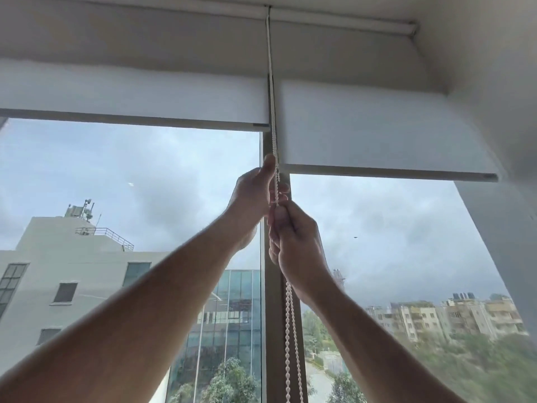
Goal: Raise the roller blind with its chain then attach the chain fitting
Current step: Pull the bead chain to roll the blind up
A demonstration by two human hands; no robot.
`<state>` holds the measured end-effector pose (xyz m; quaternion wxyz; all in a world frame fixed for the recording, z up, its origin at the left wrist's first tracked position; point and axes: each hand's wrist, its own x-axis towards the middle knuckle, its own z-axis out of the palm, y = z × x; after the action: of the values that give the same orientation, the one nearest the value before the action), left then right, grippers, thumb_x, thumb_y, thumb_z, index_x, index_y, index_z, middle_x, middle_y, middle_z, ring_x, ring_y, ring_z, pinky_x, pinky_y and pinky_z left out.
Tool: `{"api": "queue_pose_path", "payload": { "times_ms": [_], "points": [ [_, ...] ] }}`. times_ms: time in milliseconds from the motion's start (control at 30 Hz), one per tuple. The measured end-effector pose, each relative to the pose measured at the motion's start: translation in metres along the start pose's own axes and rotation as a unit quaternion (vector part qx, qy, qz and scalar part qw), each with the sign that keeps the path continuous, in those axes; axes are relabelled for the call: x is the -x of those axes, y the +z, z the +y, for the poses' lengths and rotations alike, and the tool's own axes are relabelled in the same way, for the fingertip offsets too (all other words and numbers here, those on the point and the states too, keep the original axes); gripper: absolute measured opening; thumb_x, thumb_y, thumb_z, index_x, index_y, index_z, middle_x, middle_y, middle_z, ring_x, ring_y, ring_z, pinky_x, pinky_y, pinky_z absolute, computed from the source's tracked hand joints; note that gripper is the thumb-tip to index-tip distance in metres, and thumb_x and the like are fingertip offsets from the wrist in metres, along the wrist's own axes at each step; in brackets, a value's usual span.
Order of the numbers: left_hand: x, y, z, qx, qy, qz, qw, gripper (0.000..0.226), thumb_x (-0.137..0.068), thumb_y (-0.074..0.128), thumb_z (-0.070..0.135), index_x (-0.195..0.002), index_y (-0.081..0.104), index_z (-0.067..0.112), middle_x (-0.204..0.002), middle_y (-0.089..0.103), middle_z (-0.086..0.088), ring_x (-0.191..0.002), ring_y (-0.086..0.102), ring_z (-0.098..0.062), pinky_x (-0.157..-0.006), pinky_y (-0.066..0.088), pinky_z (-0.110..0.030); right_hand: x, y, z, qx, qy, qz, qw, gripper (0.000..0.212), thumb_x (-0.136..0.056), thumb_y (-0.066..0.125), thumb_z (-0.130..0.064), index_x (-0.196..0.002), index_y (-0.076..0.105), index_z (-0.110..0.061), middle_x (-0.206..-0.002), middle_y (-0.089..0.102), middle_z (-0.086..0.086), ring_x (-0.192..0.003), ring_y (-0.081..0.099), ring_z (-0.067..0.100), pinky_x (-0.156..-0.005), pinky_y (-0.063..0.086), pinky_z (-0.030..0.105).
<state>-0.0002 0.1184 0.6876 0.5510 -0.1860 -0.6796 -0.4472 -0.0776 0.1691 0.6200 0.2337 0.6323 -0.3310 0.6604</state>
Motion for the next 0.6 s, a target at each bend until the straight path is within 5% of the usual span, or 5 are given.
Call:
{"api": "queue_pose_path", "payload": {
  "times_ms": [67, 167, 333, 433, 600],
  "points": [
    [-0.007, 0.013, 0.012, 0.011, -0.018, 0.017, 1.0, 0.042, -0.103, 0.043, 0.045, -0.087, 0.062, 0.012, -0.052, 0.056, 0.002, -0.045, 0.05, -0.015, -0.041, 0.042, -0.02, 0.011, -0.001, 0.004, -0.011, 0.009, -0.002, 1.0, 0.04, -0.106, 0.039, -0.012, -0.068, 0.048, -0.021, -0.055, 0.032, -0.006, -0.044, 0.025, 0.005, -0.044, 0.022, 0.024],
    [-0.01, 0.024, 0.015, -0.021, -0.011, 0.067, 0.997, 0.037, -0.102, 0.046, 0.026, -0.071, 0.061, 0.013, -0.045, 0.042, 0.003, -0.042, 0.035, -0.017, -0.042, 0.028, -0.021, 0.02, -0.003, 0.006, -0.003, 0.001, -0.007, 1.0, 0.038, -0.105, 0.04, -0.013, -0.069, 0.048, -0.022, -0.054, 0.03, -0.006, -0.044, 0.025, 0.005, -0.044, 0.021, 0.024],
    [0.003, 0.026, 0.0, -0.167, 0.093, 0.134, 0.972, 0.041, -0.1, 0.045, 0.026, -0.064, 0.061, 0.016, -0.045, 0.048, 0.007, -0.048, 0.045, -0.014, -0.053, 0.034, -0.03, 0.026, -0.015, 0.009, -0.007, 0.044, -0.04, 0.998, 0.033, -0.098, 0.044, -0.03, -0.071, 0.059, -0.019, -0.049, 0.045, 0.0, -0.04, 0.035, 0.013, -0.041, 0.029, 0.021],
    [0.015, 0.025, -0.013, -0.175, 0.108, 0.141, 0.968, 0.04, -0.1, 0.045, 0.025, -0.063, 0.058, 0.016, -0.038, 0.05, 0.01, -0.037, 0.044, -0.004, -0.043, 0.034, -0.022, 0.015, -0.021, 0.003, -0.014, 0.102, 0.033, 0.994, 0.057, -0.1, 0.039, -0.058, -0.07, 0.068, -0.019, -0.057, 0.061, 0.005, -0.048, 0.056, 0.017, -0.044, 0.048, 0.029],
    [0.041, 0.03, -0.038, -0.128, 0.123, 0.131, 0.975, 0.039, -0.101, 0.044, 0.02, -0.068, 0.065, 0.02, -0.055, 0.066, 0.016, -0.053, 0.064, -0.002, -0.045, 0.043, -0.012, -0.025, -0.022, -0.019, 0.001, 0.159, 0.097, 0.983, 0.061, -0.102, 0.034, -0.057, -0.092, 0.071, -0.01, -0.077, 0.074, 0.009, -0.062, 0.07, 0.012, -0.052, 0.055, 0.024]
  ]
}}
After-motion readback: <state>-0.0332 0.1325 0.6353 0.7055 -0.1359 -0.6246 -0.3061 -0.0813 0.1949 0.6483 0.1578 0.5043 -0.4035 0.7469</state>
